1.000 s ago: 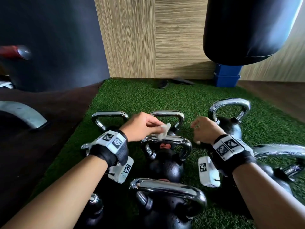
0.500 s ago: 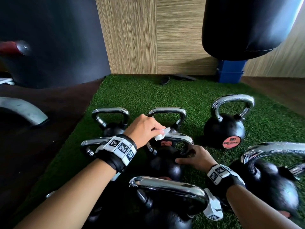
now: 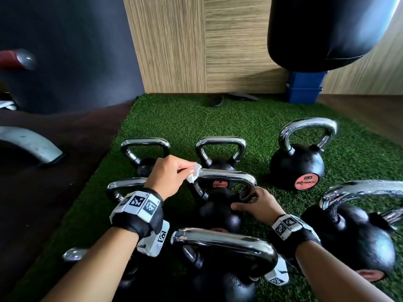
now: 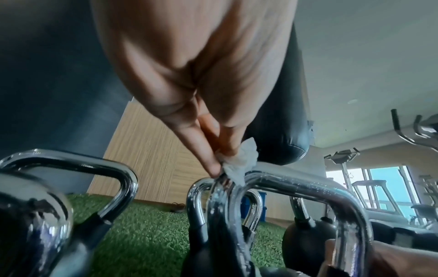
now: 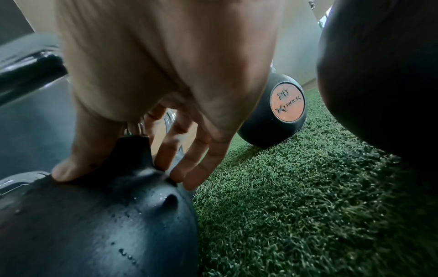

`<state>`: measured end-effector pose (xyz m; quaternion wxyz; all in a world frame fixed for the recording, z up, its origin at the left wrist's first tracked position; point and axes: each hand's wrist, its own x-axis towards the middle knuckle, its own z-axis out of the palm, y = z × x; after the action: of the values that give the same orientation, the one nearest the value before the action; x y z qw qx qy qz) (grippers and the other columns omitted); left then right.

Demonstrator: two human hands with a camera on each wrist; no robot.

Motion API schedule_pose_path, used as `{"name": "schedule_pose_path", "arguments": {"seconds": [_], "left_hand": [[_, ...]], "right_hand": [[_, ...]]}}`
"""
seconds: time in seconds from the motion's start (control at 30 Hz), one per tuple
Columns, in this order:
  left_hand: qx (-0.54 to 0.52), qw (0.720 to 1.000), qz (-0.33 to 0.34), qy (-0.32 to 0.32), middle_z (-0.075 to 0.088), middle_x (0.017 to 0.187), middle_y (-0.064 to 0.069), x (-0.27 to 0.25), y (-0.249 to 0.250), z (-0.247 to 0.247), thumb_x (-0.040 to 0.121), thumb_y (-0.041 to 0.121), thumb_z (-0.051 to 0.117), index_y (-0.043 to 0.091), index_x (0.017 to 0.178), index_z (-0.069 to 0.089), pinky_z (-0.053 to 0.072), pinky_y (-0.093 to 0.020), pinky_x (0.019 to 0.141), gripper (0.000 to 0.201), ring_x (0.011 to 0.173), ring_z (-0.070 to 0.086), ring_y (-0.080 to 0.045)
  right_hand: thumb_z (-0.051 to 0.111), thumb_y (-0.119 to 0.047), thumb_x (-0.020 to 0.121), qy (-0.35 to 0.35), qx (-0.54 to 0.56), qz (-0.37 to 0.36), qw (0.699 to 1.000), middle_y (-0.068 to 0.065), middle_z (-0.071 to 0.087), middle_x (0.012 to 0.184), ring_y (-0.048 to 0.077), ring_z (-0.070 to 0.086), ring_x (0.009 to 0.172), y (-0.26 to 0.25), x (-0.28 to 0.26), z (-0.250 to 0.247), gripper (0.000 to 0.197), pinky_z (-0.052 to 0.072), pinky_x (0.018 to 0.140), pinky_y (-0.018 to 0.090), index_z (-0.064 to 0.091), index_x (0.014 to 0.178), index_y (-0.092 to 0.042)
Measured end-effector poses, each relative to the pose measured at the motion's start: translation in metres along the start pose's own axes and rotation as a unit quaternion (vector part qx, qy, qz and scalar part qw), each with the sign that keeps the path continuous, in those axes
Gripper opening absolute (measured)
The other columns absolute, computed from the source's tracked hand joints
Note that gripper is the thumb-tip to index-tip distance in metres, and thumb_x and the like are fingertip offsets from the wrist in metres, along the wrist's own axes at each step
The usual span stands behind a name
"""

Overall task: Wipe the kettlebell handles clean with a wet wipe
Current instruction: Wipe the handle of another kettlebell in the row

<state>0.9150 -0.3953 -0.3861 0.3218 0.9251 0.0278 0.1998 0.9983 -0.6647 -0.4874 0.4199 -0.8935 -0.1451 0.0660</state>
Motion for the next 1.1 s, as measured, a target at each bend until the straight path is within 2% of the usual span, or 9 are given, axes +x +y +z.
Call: {"name": "schedule_pose_path", "arguments": {"seconds": [0.13,0.33,0.47,0.57,0.67,0.87,0.93,1.03,1.1], "left_hand": [[-0.098,0.989,-0.101,-0.039,0.079,0.1,0.001,-0.004,-0.023,0.011,0.091,0.005,0.074,0.01,0.105,0.081,0.058,-0.013,0.074,0.016,0.092,0.074,-0.006],[-0.175,0.974,-0.142,-0.032,0.078,0.097,-0.006,-0.016,-0.045,0.028,0.09,-0.009,0.069,0.003,0.107,0.078,0.057,-0.012,0.069,0.023,0.07,0.063,0.008],[-0.26,0.949,-0.177,0.002,0.077,0.085,0.001,-0.025,-0.049,0.043,0.091,-0.014,0.065,-0.004,0.108,0.076,0.06,-0.017,0.069,0.023,0.077,0.069,-0.008],[-0.21,0.962,-0.175,0.004,0.076,0.076,0.002,-0.027,-0.052,0.054,0.089,-0.012,0.067,0.004,0.093,0.081,0.064,-0.031,0.075,0.022,0.076,0.07,-0.014],[-0.146,0.972,-0.183,-0.032,0.079,0.086,-0.006,-0.03,-0.053,0.06,0.089,-0.001,0.072,0.007,0.09,0.083,0.065,-0.04,0.08,0.013,0.082,0.076,-0.018],[-0.185,0.945,-0.241,-0.123,0.079,0.086,-0.013,-0.023,-0.05,0.058,0.083,0.014,0.081,0.014,0.069,0.081,0.061,-0.043,0.091,0.013,0.09,0.077,-0.028],[-0.187,0.945,-0.239,-0.121,0.079,0.078,-0.008,-0.019,-0.049,0.059,0.082,0.021,0.085,0.011,0.067,0.08,0.063,-0.036,0.084,0.019,0.082,0.078,-0.023],[-0.112,0.965,-0.209,-0.11,0.073,0.057,0.008,-0.011,-0.044,0.058,0.081,0.034,0.086,0.015,0.057,0.072,0.055,-0.014,0.056,0.033,0.059,0.072,-0.004],[-0.104,0.968,-0.196,-0.116,0.077,0.068,0.0,0.001,-0.038,0.061,0.084,0.033,0.083,0.011,0.07,0.077,0.059,-0.022,0.064,0.027,0.068,0.076,-0.013]], "right_hand": [[0.091,-0.056,0.053,0.0,0.02,0.003,1.0,-0.011,0.07,0.084,0.005,0.065,0.082,0.003,0.0,0.0,0.046,0.049,0.071,0.024,0.065,0.078,-0.028],[0.091,-0.055,0.054,-0.003,0.027,0.002,1.0,-0.008,0.072,0.086,0.009,0.067,0.084,0.005,0.0,0.002,0.049,0.055,0.08,0.033,0.066,0.083,-0.025],[0.093,-0.05,0.056,-0.013,0.021,-0.002,1.0,-0.008,0.071,0.085,0.009,0.067,0.083,-0.001,0.0,-0.001,0.042,0.055,0.08,0.033,0.065,0.079,-0.028],[0.095,-0.039,0.058,-0.024,0.036,-0.011,0.999,-0.006,0.072,0.09,0.012,0.067,0.088,-0.005,0.0,-0.003,0.044,0.053,0.086,0.032,0.071,0.093,-0.026],[0.095,-0.03,0.06,-0.027,0.057,-0.02,0.998,-0.002,0.075,0.099,0.013,0.069,0.095,-0.007,-0.001,-0.002,0.048,0.052,0.092,0.028,0.075,0.104,-0.026],[0.096,-0.021,0.058,-0.028,0.071,-0.011,0.997,-0.007,0.077,0.09,0.002,0.07,0.085,-0.01,-0.008,-0.003,0.045,0.052,0.085,0.023,0.076,0.097,-0.032],[0.094,-0.009,0.055,-0.056,0.06,-0.005,0.997,0.0,0.079,0.087,0.012,0.072,0.084,-0.009,-0.006,-0.01,0.048,0.058,0.085,0.036,0.077,0.094,-0.031],[0.08,-0.001,0.053,-0.088,-0.005,-0.004,0.996,0.015,0.077,0.081,0.017,0.065,0.068,-0.006,-0.009,-0.022,0.038,0.058,0.07,0.05,0.08,0.089,-0.016],[0.076,0.004,0.059,-0.101,-0.047,0.006,0.994,0.017,0.076,0.078,0.016,0.064,0.066,-0.004,-0.011,-0.029,0.025,0.058,0.067,0.047,0.078,0.077,-0.012]]}}
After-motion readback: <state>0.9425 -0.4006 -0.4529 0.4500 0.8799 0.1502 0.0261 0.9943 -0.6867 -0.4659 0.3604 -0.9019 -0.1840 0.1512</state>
